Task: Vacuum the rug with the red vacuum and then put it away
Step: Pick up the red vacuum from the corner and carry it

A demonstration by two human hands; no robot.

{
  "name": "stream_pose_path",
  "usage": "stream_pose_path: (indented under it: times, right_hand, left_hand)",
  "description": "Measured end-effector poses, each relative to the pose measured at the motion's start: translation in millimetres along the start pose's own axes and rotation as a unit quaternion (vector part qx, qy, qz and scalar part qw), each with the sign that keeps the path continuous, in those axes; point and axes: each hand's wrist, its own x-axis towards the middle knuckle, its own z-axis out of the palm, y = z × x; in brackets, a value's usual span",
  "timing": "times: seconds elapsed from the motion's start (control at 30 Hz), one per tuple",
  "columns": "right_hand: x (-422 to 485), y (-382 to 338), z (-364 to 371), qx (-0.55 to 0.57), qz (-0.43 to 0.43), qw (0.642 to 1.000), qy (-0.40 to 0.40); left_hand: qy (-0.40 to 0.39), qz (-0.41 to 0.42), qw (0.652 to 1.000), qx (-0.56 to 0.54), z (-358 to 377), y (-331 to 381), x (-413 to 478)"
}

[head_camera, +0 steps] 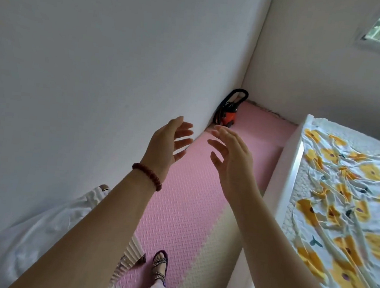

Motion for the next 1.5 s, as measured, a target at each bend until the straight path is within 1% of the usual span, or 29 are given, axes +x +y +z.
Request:
stream_pose_path:
  times: [0.23,0.37,0.47,0.53,0.67,0.8,0.97,1.1,1.27,1.5]
  right_hand:
    - [117.8,-29.3,-2.1,0.004,-0.039,0.998,0.048]
    - [167.2,-34.8,-10.9,0.015,-0.057,0.995,0.083]
    - [198.9,-39.1,-31.3,0.013,-0.056,0.993,0.108]
    - [222.6,-44.5,-51.9,0.016,-0.057,0.989,0.138]
    - [270.0,-60.5,-92.5,0.018,-0.066,0.982,0.179]
    - [330.8,-82.3,-137.9,0.018,-0.080,0.977,0.198]
    - [404.2,-125.1,-192.4,0.023,-0.085,0.974,0.208]
    - [455.3,-150.5,-231.6,0.018,-0.089,0.975,0.202]
    - [507.5,-164.0,-269.9,0.029,-0.082,0.973,0.212]
    - [597.5,-180.5,-318.4,0.033,-0.071,0.968,0.237]
  left_hand:
    - [-0.080,0.009,0.997,0.017,40.4,35.5,128.1]
    - [-0.116,-0.005,0.993,0.019,70.8,36.9,185.2]
    - [-0.150,-0.035,0.988,0.001,105.1,30.9,217.1]
    - [-0.180,-0.050,0.982,-0.001,132.9,27.0,238.7]
    - [-0.215,-0.059,0.975,0.006,186.0,24.8,285.0]
    - [-0.229,-0.059,0.972,0.006,245.1,22.9,339.7]
    - [-0.211,-0.064,0.975,0.009,318.2,34.5,408.2]
    - [-0.212,-0.052,0.976,0.001,372.4,40.8,451.4]
    - [-0.216,-0.038,0.975,0.023,421.6,34.6,494.6]
    - [-0.224,-0.064,0.972,0.013,485.0,23.7,587.3]
